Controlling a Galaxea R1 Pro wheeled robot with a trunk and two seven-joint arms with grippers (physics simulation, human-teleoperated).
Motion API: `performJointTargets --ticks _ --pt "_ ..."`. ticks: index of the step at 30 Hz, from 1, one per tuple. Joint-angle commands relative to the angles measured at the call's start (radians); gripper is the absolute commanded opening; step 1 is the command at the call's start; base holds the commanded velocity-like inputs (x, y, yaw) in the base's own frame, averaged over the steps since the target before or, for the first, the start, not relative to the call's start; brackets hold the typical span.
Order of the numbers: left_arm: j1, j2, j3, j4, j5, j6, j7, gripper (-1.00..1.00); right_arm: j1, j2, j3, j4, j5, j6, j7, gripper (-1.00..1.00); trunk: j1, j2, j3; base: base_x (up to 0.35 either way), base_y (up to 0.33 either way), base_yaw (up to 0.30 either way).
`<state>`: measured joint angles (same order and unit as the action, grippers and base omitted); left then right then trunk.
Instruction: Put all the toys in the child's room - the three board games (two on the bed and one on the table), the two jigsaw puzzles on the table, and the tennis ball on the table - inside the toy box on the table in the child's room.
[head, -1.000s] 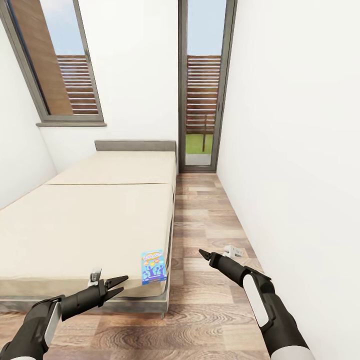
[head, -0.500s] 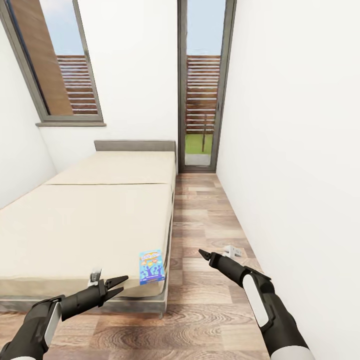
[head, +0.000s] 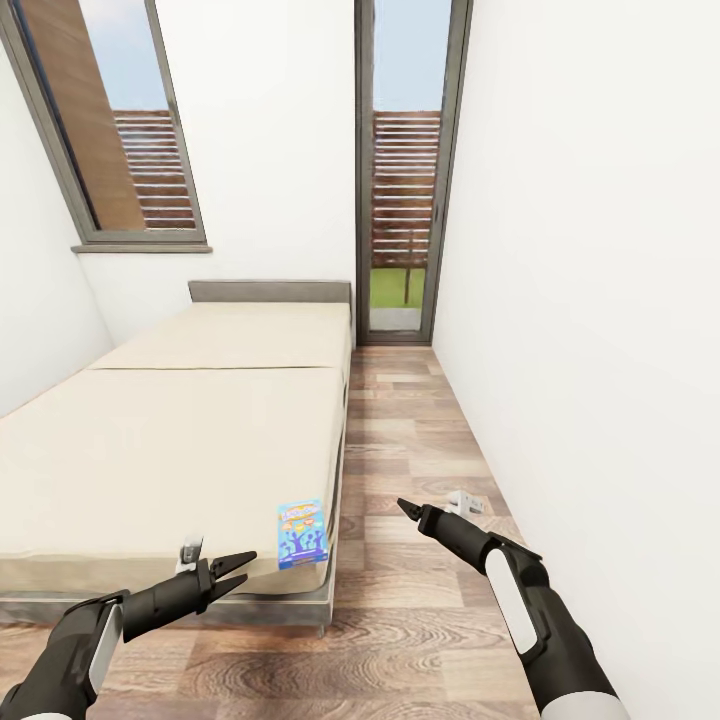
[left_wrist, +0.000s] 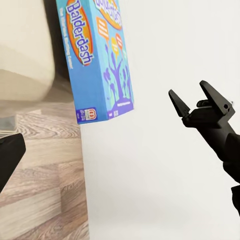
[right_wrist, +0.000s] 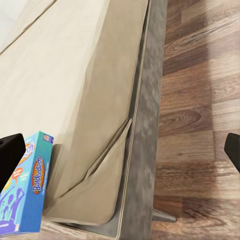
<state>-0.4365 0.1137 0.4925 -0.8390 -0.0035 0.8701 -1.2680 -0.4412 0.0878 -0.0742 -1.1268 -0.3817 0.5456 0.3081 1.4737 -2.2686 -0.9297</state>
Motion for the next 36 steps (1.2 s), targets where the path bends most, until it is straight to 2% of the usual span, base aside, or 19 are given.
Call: performJointTargets --ticks 1,27,36 --pt "-0.001 0.000 0.001 0.000 -0.001 0.010 -0.004 1.00 -0.001 0.001 -0.003 -0.001 -0.004 0.007 0.003 1.00 0.000 0.000 -0.001 0.000 -0.022 0.000" --pt "-0.001 0.001 0.001 0.000 -0.001 0.010 -0.005 1.00 -0.001 0.001 0.003 -0.002 -0.003 0.007 0.003 1.00 0.000 0.000 -0.001 0.000 -0.036 0.000" --pt "-0.001 0.001 0.001 0.000 0.000 0.010 -0.005 1.00 -0.001 0.001 0.005 -0.002 -0.003 0.007 0.003 1.00 0.000 0.000 -0.001 0.000 -0.143 0.000"
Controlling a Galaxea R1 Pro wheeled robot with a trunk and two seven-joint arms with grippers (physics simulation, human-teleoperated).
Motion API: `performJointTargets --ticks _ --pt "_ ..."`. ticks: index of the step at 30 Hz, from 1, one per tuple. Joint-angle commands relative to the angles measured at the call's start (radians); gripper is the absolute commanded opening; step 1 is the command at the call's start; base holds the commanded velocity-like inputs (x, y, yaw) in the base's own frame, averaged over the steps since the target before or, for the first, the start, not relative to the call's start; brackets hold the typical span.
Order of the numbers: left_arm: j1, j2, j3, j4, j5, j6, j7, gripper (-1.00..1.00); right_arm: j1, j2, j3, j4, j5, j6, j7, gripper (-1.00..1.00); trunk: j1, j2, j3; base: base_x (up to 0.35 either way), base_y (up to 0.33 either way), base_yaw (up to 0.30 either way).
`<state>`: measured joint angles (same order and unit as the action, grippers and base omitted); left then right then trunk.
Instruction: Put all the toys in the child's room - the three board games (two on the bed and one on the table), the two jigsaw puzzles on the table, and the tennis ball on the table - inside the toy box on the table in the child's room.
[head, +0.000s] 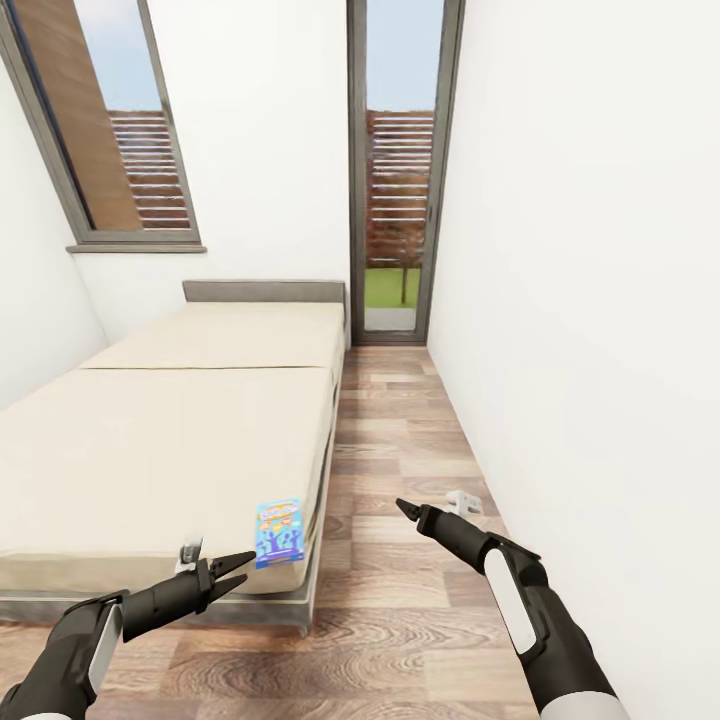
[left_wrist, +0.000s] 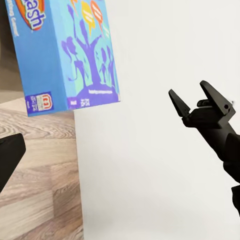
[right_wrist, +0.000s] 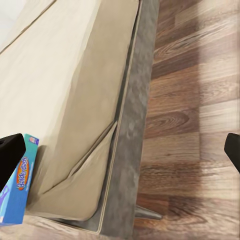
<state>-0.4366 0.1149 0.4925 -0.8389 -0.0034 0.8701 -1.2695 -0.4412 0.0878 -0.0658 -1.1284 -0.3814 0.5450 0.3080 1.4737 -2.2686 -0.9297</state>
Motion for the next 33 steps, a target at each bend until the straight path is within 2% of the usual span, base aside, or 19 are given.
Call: performJointTargets --ticks 1,33 --pt "-0.001 0.000 0.001 0.000 0.000 0.010 -0.004 1.00 -0.001 0.001 -0.004 -0.001 -0.004 0.007 0.003 1.00 0.000 0.000 -0.001 0.000 -0.062 0.000" --pt "-0.001 0.000 0.001 0.000 -0.001 0.010 -0.004 1.00 -0.001 0.001 -0.002 -0.001 -0.004 0.007 0.003 1.00 0.000 0.000 -0.001 0.000 -0.008 0.000"
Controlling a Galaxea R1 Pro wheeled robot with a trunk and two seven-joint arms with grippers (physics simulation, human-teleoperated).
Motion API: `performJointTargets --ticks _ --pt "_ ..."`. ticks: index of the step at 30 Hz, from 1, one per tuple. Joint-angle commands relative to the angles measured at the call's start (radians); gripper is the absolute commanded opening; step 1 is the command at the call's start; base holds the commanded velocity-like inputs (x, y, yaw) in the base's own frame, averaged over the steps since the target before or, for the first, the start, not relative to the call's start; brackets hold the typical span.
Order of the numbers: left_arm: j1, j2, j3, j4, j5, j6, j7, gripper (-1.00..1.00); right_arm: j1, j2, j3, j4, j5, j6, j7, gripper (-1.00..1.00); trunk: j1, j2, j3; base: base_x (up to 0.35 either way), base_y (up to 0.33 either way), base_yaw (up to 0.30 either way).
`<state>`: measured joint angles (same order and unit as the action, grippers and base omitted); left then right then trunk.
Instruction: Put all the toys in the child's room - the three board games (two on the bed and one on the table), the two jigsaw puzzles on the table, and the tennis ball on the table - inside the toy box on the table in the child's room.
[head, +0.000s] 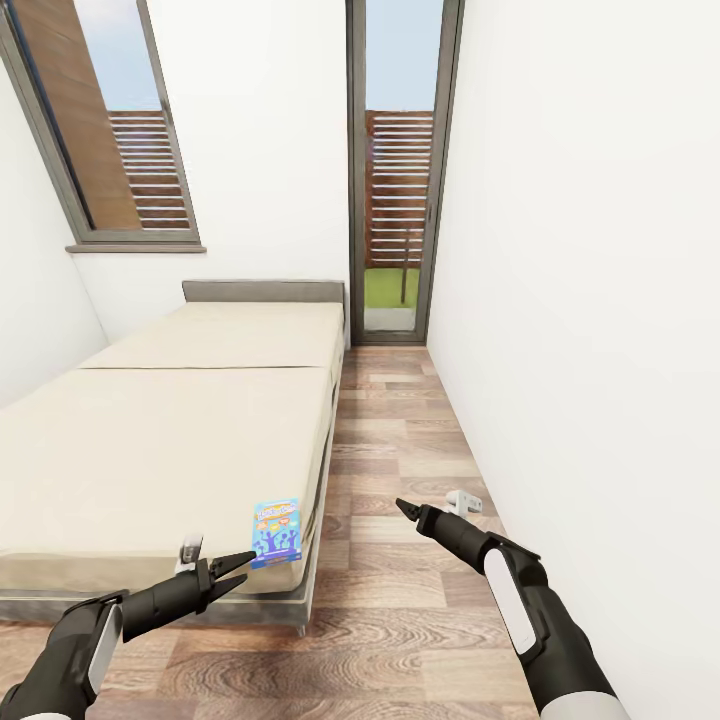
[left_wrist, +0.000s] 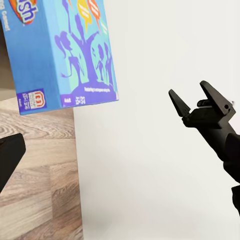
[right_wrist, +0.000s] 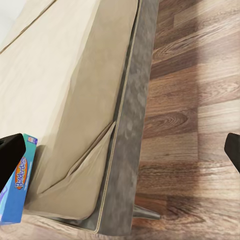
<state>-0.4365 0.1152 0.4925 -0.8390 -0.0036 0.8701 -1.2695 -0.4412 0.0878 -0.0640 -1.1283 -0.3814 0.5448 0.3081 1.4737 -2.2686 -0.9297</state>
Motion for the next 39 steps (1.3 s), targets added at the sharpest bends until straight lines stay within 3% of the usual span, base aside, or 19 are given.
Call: performJointTargets --ticks 1,16,23,29,39 --pt "-0.001 0.000 0.001 0.000 -0.001 0.011 -0.004 1.00 -0.001 0.001 -0.004 -0.001 -0.004 0.007 0.003 1.00 0.000 0.000 -0.001 0.000 0.000 0.000" --pt "-0.001 0.000 0.001 0.000 -0.001 0.012 -0.002 1.00 -0.001 0.001 -0.003 -0.001 -0.004 0.007 0.003 1.00 0.000 0.000 -0.001 0.000 0.000 0.000" --pt "-0.001 0.000 0.002 0.000 -0.001 0.012 0.001 1.00 -0.001 0.001 -0.003 -0.001 -0.004 0.008 0.003 1.00 0.027 -0.049 -0.023 0.000 0.000 0.000" --pt "-0.001 0.000 0.003 0.000 -0.002 0.012 0.002 1.00 -0.001 0.001 -0.003 -0.001 -0.004 0.007 0.003 1.00 0.027 -0.049 -0.023 0.000 0.000 0.000" --pt "-0.001 0.000 0.003 0.000 -0.001 0.011 0.002 1.00 -0.001 0.001 -0.003 -0.001 -0.004 0.007 0.003 1.00 0.061 -0.112 -0.051 0.000 0.000 0.000"
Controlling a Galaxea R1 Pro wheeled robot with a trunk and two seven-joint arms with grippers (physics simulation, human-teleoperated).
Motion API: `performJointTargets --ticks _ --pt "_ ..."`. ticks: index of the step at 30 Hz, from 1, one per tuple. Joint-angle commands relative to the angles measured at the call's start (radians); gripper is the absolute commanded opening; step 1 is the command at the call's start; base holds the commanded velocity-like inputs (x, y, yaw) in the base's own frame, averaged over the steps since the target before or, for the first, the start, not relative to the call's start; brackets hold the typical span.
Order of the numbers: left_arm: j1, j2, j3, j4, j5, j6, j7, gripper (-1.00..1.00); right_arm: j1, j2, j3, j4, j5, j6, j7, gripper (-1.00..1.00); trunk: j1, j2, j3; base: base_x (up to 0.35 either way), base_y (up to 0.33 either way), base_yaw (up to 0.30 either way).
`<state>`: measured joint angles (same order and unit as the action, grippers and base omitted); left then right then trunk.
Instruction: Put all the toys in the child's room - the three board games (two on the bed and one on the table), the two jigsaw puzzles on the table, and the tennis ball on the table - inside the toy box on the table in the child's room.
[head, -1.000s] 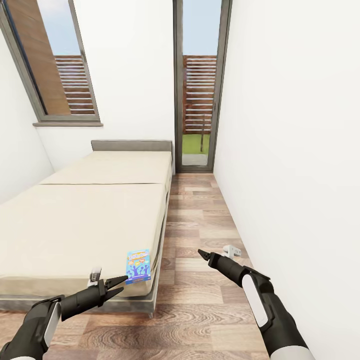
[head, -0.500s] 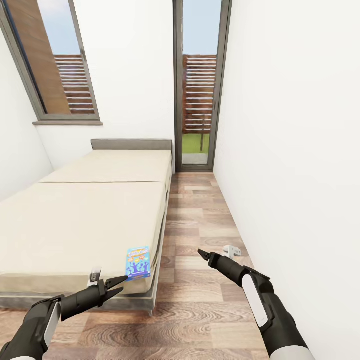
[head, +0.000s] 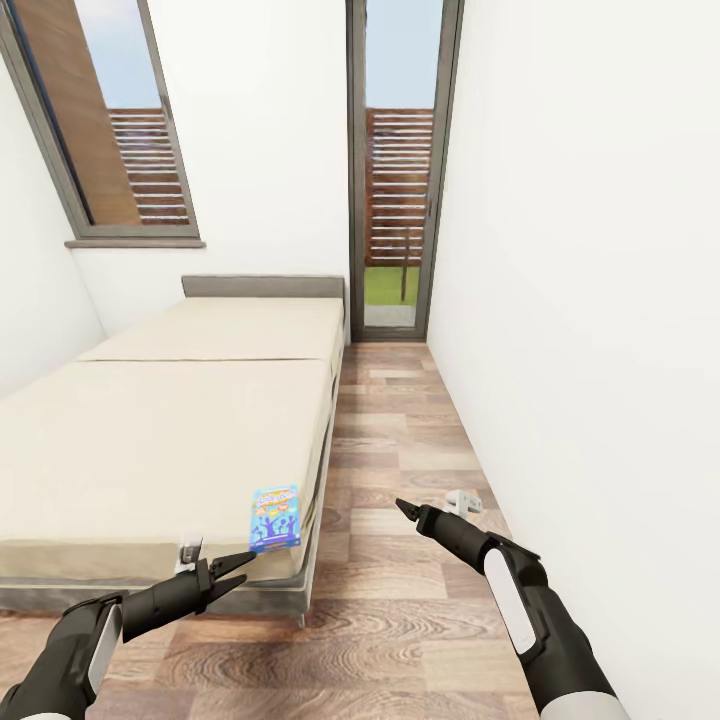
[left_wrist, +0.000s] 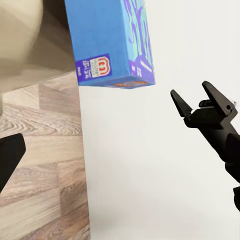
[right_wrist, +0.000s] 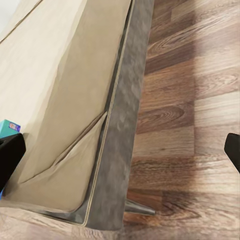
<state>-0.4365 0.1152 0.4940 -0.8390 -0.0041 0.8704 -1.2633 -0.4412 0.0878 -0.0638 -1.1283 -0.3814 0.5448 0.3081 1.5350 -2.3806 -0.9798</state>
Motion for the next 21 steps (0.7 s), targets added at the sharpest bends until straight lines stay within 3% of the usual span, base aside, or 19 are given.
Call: performJointTargets --ticks 1,21 --pt "-0.001 0.000 0.001 0.000 -0.001 0.010 -0.004 1.00 -0.001 0.001 -0.004 -0.001 -0.004 0.007 0.003 1.00 0.000 0.000 -0.001 0.000 0.000 0.000" --pt "-0.001 -0.001 0.001 0.000 0.000 0.010 -0.004 1.00 -0.001 0.001 -0.005 -0.001 -0.004 0.007 0.003 1.00 0.011 -0.021 -0.010 0.000 0.000 0.000"
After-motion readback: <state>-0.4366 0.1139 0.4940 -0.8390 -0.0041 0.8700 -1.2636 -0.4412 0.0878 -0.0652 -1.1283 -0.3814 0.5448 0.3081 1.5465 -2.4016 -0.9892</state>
